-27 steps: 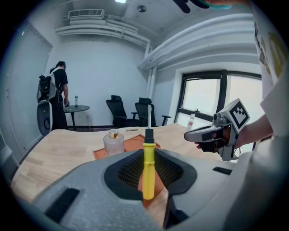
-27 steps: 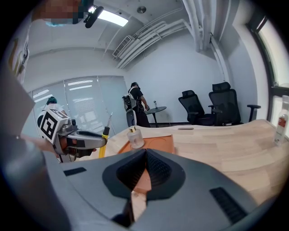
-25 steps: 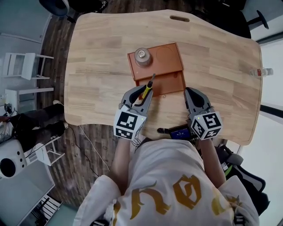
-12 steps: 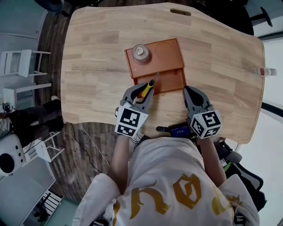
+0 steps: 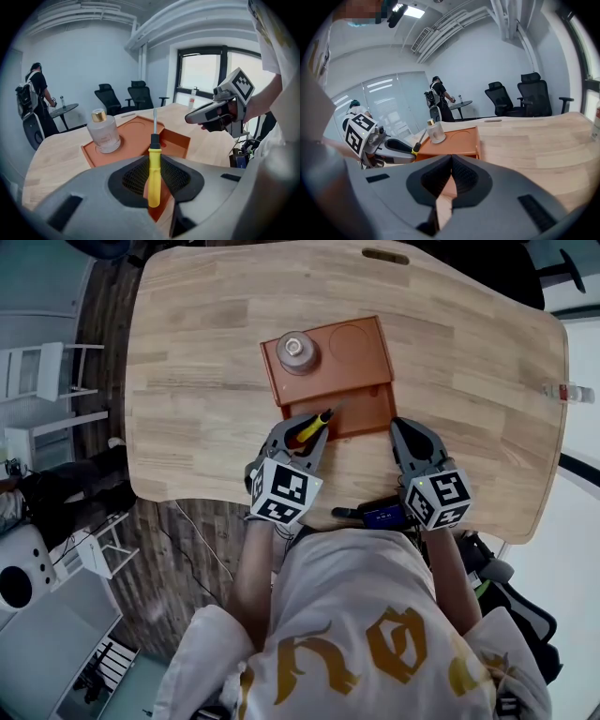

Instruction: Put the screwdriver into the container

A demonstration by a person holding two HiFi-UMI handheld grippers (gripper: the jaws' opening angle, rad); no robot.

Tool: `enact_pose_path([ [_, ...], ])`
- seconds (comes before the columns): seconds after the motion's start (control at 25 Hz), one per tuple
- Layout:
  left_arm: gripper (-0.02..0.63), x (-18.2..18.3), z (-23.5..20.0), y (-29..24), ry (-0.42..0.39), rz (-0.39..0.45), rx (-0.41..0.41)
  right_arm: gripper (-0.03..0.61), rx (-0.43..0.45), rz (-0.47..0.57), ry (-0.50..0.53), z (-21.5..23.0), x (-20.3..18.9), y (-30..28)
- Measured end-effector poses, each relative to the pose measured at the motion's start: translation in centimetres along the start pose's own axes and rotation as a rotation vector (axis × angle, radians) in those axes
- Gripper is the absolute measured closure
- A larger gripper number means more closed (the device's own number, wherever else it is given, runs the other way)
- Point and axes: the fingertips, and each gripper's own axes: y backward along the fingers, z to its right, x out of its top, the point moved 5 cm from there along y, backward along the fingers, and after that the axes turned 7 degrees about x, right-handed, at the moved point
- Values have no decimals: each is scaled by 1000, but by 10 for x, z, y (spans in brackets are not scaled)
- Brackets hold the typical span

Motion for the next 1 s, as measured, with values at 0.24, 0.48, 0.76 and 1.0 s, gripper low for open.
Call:
enact_pose_path([
  [0.24, 538, -7, 4, -14, -26, -68, -34, 568, 5, 29, -55, 6, 5, -3],
  [0.48, 538, -13, 8, -31, -91, -138, -36, 568, 6, 2, -59, 14, -2, -6],
  [0.76, 538, -18, 11, -46, -183, -226, -46, 568, 3, -9, -73, 21, -6, -8],
  [1.0, 538, -24, 14, -58, -237, -298, -60, 568, -2, -10, -84, 26, -6, -9],
])
